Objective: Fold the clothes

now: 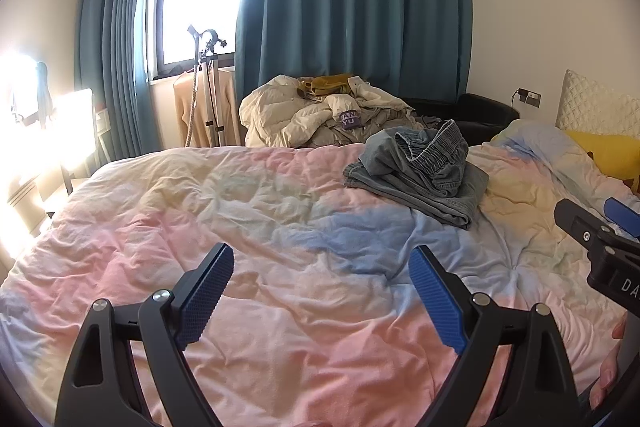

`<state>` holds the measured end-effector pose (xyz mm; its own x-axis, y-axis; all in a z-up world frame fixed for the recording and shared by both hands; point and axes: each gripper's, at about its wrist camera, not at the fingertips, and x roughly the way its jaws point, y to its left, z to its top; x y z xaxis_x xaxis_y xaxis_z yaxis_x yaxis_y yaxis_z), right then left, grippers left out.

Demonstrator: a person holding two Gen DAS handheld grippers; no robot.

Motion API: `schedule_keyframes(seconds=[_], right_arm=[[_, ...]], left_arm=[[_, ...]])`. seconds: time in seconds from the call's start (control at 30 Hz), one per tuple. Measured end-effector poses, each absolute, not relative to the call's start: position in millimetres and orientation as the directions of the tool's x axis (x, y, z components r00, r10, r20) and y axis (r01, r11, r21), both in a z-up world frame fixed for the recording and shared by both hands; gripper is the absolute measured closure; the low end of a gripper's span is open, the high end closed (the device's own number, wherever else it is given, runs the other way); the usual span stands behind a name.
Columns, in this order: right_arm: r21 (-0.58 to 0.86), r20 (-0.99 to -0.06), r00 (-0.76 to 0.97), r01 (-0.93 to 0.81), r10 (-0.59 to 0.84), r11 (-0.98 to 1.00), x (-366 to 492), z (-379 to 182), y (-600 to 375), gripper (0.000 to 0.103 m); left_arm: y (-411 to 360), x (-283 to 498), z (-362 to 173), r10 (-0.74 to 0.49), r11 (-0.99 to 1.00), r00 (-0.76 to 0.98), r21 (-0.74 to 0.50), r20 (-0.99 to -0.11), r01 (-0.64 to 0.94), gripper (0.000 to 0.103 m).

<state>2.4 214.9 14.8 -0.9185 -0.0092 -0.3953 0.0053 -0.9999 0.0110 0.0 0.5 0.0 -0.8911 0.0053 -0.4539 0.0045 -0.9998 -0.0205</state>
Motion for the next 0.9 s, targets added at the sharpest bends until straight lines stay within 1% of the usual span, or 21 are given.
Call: schedule_keyframes(seconds=[0.23, 0.6, 0.8, 0.9], right_arm=[[0.007, -0.393, -0.919, 0.007, -0.01, -1.0, 2, 12, 218, 0.0], [0.028, -0.407, -0.913, 0.011, -0.021, -1.0, 3, 8, 214, 0.0], [0.031, -0.401, -0.916, 0.013, -0.024, -0.999, 5, 10, 215, 0.0], [0.033, -0.4, -0.916, 0.015, -0.027, -0.999, 7, 10, 212, 0.0]], left_arm=[[0, 4, 1, 0.014, -0.999, -0.894, -0.032, -0.448, 0.001, 0.012], [9, 7, 1, 0.016, -1.0, -0.904, -0.003, -0.426, -0.016, 0.012], [12, 4, -3, -0.004, -1.0, -0.896, 0.021, -0.445, -0.006, 0.012], [13, 4, -3, 0.006, -1.0, -0.896, 0.02, -0.444, -0.017, 0.012]])
